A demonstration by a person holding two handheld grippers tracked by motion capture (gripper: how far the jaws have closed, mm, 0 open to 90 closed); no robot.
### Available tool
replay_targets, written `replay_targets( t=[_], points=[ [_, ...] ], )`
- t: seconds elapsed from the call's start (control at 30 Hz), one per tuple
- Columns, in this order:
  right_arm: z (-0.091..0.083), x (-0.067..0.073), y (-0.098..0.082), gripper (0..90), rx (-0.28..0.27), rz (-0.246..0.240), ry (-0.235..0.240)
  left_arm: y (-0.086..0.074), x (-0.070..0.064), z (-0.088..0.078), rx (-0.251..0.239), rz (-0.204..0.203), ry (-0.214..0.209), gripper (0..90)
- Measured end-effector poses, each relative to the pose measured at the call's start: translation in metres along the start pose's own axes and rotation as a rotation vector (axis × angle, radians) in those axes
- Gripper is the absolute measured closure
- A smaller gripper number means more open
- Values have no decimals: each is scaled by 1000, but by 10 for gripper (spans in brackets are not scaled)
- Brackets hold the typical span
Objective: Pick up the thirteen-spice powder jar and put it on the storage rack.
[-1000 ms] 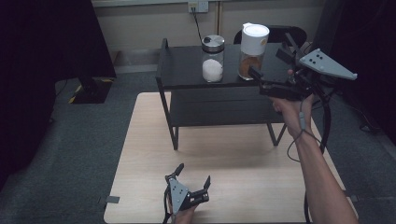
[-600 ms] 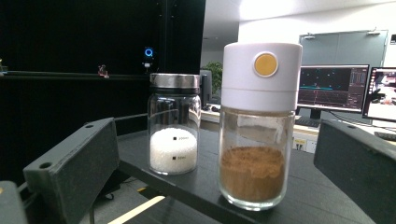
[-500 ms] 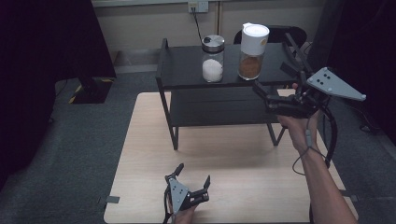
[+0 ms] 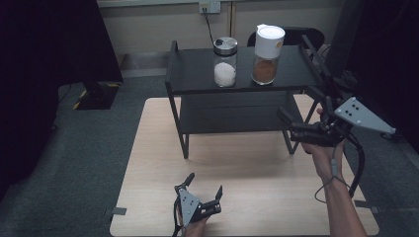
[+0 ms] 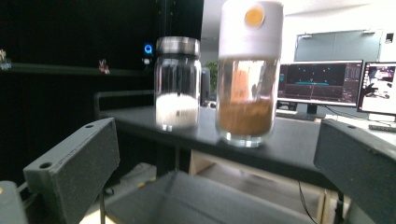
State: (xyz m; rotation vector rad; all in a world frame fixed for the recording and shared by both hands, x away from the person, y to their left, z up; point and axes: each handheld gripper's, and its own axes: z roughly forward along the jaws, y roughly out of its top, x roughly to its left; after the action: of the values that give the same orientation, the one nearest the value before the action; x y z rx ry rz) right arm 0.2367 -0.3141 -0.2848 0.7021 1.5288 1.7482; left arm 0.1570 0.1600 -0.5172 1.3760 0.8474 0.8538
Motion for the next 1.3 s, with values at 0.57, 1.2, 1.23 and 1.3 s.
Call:
replay_targets(
  t=[0.57,1.2,1.23,1.3],
  points=[
    [-30,23,-40,0,22,-11,-11,0,0,0,-1,0,0,6],
    [-58,29,-83,0,26,57,-17,0,0,0,0,0,-1,6],
    [-58,30,-84,0,27,53,-21,0,0,0,0,0,-1,5],
    [-60,31,-88,0,28,53,-22,0,0,0,0,0,-1,6]
  ],
)
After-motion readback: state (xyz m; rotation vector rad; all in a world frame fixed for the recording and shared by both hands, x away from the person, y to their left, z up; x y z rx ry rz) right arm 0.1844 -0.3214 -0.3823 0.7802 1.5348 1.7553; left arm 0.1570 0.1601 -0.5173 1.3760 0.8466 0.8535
